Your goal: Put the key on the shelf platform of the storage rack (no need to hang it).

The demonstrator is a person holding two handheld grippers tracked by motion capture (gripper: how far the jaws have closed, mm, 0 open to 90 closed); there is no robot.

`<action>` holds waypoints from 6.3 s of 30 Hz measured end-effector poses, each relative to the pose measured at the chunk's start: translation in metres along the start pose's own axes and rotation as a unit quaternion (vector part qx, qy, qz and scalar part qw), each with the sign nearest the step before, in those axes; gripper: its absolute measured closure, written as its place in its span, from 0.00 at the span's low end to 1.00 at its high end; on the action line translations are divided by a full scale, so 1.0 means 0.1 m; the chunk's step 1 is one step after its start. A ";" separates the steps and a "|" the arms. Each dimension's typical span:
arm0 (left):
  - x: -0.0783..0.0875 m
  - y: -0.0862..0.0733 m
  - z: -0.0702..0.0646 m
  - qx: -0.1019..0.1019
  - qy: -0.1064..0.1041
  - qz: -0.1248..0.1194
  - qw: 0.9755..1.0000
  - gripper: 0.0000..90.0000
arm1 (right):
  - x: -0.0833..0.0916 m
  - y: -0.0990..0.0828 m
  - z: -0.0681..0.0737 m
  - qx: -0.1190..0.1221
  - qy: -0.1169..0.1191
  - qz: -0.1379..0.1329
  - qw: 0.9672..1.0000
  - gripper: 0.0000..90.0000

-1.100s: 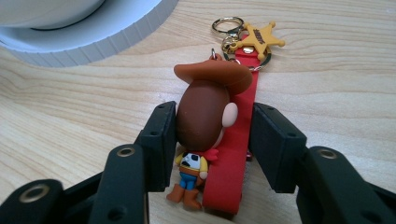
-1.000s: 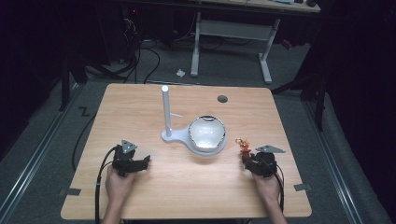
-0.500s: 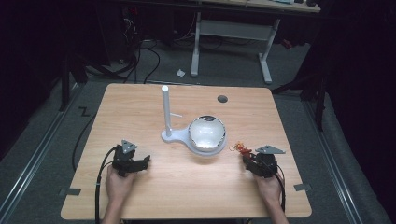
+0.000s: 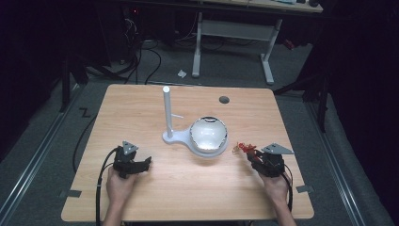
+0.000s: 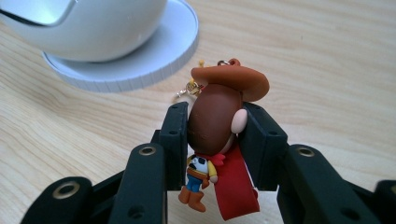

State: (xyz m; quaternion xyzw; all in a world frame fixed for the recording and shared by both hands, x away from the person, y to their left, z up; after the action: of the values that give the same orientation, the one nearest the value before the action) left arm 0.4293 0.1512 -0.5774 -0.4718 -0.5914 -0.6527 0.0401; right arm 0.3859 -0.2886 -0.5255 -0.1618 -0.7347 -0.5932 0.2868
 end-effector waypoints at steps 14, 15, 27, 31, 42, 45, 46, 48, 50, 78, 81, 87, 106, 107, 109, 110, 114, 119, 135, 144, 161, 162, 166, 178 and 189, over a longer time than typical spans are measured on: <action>0.00 0.00 0.00 0.000 0.000 0.000 1.000 0.23 | 0.27 0.22 -0.04 0.006 0.009 -0.037 0.999 0.71; 0.00 0.00 0.00 0.000 0.000 0.000 1.000 0.23 | 0.29 0.24 -0.04 0.005 0.010 -0.040 0.999 0.71; 0.00 0.00 0.00 0.000 0.000 0.000 1.000 0.23 | 0.47 0.36 -0.03 0.002 0.037 -0.053 0.998 0.71; 0.00 0.00 0.00 0.000 0.000 0.000 1.000 0.23 | 0.52 0.40 -0.01 0.005 0.044 -0.057 0.997 0.71; 0.00 0.00 0.00 0.000 0.000 0.000 1.000 0.23 | 0.64 0.55 0.04 0.009 0.063 -0.073 0.995 0.71; 0.00 0.00 0.00 0.000 0.000 0.000 1.000 0.23 | 0.66 0.59 0.06 0.012 0.068 -0.076 0.995 0.71; 0.00 0.00 0.00 0.000 0.000 0.000 1.000 0.23 | 0.67 0.60 0.07 0.014 0.070 -0.077 0.994 0.71; 0.00 0.00 0.00 0.000 0.000 0.000 1.000 0.23 | 0.69 0.62 0.08 0.018 0.073 -0.080 0.994 0.71; 0.00 0.00 0.00 0.000 0.000 0.000 1.000 0.23 | 0.71 0.65 0.11 0.019 0.078 -0.081 0.993 0.71; 0.00 0.00 0.00 0.000 0.000 0.000 1.000 0.23 | 0.71 1.03 0.46 0.062 0.131 -0.099 0.985 0.71; 0.00 0.00 0.00 0.000 0.000 0.000 1.000 0.23 | 0.67 1.06 0.50 0.066 0.134 -0.096 0.984 0.71; 0.00 0.00 0.00 0.000 0.000 0.000 1.000 0.23 | 0.54 1.10 0.59 0.070 0.140 -0.088 0.984 0.71; 0.00 0.00 0.00 0.000 0.000 0.000 1.000 0.23 | 0.14 1.16 0.82 0.083 0.147 -0.056 0.984 0.71; 0.00 0.00 0.00 0.000 0.000 0.000 1.000 0.23 | 0.13 1.16 0.83 0.084 0.146 -0.054 0.984 0.71; 0.00 0.00 0.00 0.000 0.000 0.000 1.000 0.23 | 0.09 1.17 0.84 0.084 0.146 -0.051 0.984 0.71; 0.00 0.00 0.00 0.000 0.000 0.000 1.000 0.23 | 0.08 1.17 0.85 0.083 0.146 -0.050 0.984 0.71; 0.00 0.00 0.00 0.000 0.000 0.000 1.000 0.23 | 0.01 1.18 0.88 0.082 0.145 -0.046 0.985 0.71; 0.00 0.00 0.00 0.000 0.000 0.000 1.000 0.23 | -0.08 1.19 0.93 0.088 0.144 -0.044 0.985 0.71; 0.00 0.00 0.00 0.000 0.000 0.000 1.000 0.23 | -0.35 1.13 1.02 0.093 0.134 -0.017 0.986 0.71; 0.00 0.00 0.00 0.000 0.000 0.000 1.000 0.23 | -0.50 1.07 1.05 0.104 0.123 0.000 0.987 0.71; 0.00 0.00 0.00 0.000 0.000 0.000 1.000 0.23 | -0.58 1.04 1.03 0.105 0.109 0.017 0.988 0.62; 0.00 0.00 0.00 0.000 0.000 0.000 1.000 0.23 | -0.57 1.04 1.02 0.103 0.109 0.016 0.989 0.62; 0.00 0.00 0.00 0.000 0.000 0.000 1.000 0.23 | -0.52 1.06 0.98 0.099 0.109 0.008 0.989 0.58; 0.00 0.00 0.00 0.000 0.000 0.000 1.000 0.23 | -0.31 1.17 0.82 0.071 0.107 -0.028 0.991 0.56; 0.00 0.00 0.00 0.000 0.000 0.000 1.000 0.23 | -0.19 1.19 0.69 0.057 0.105 -0.042 0.992 0.56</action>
State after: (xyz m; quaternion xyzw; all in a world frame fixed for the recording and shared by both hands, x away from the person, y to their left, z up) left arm 0.4292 0.1511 -0.5774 -0.4719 -0.5912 -0.6529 0.0399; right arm 0.4536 -0.1912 -0.4532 -0.0510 -0.7393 -0.5754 0.3460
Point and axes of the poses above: each handheld gripper's, and its own axes: x roughly backward along the jaws, y roughly out of its top, z roughly to its left, the point moved 6 cm from there along -x, roughly forward along the jaws, and after that the axes turned 11 degrees about -y, right-handed, at the moved point
